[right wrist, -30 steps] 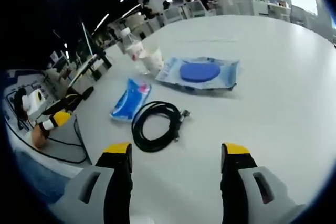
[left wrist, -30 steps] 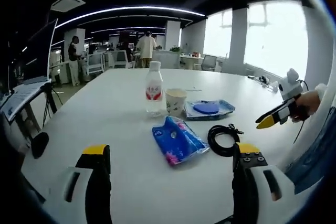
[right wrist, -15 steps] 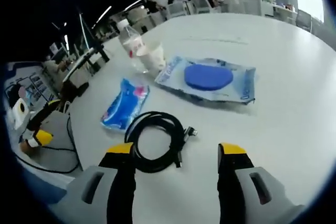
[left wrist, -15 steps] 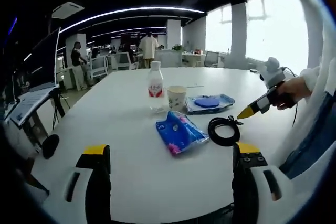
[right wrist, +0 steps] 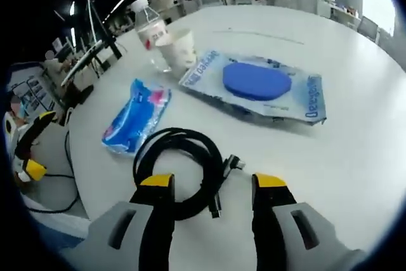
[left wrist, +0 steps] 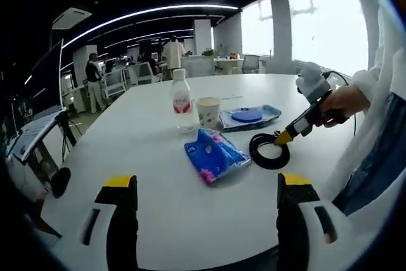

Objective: Arrange the tabletop items into an orderly group along one side of the table until the central work area is clear of visible clutter.

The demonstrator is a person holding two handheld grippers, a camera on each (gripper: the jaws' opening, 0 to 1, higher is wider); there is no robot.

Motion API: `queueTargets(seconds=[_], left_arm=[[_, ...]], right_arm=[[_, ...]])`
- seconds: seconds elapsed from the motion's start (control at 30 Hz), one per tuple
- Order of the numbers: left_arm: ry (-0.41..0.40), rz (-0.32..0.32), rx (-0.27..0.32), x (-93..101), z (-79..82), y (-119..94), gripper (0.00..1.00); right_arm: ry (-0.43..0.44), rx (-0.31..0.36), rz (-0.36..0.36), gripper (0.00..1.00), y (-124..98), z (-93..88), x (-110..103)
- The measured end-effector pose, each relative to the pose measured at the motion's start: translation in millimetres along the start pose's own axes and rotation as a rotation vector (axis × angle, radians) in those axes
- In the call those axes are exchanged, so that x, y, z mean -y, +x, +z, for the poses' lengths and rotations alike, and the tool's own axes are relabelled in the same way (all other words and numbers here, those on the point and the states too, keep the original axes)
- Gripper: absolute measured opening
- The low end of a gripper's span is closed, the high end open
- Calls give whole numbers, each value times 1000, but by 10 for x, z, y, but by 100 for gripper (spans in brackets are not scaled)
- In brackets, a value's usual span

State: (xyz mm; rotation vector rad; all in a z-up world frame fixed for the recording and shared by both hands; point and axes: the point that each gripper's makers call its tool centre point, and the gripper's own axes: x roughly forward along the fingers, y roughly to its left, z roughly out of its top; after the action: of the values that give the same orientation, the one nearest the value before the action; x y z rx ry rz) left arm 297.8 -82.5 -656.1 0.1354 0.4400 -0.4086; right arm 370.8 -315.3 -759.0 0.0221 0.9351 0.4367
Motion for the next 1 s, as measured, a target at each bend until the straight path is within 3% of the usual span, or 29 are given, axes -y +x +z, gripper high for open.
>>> queueTargets(seconds=[0.1,0.27,0.4,0.53,0.73,1.0], left_arm=[[-13,9,9,-30,16,-6,94],[-22,3,8,-19,11,-5,94],[-5,0,4,7,9,-8,93],[-4,7,-2,-13,-6,-12,92],[13,5,-12,0,-24,-11,89],[36,25,-23,-32,-50,-14,88]], right_arm=[[32,1,-9,43,-1,1,1],[-61,-30,-82,26,-29,-69,98],[-38,-28,-31,14,-12,-75,25],[-32,-35,-45,11,-12,-70,31],[123,-33,2,8,-55,-112,55],[300,48,63,8,-340,-14,149]])
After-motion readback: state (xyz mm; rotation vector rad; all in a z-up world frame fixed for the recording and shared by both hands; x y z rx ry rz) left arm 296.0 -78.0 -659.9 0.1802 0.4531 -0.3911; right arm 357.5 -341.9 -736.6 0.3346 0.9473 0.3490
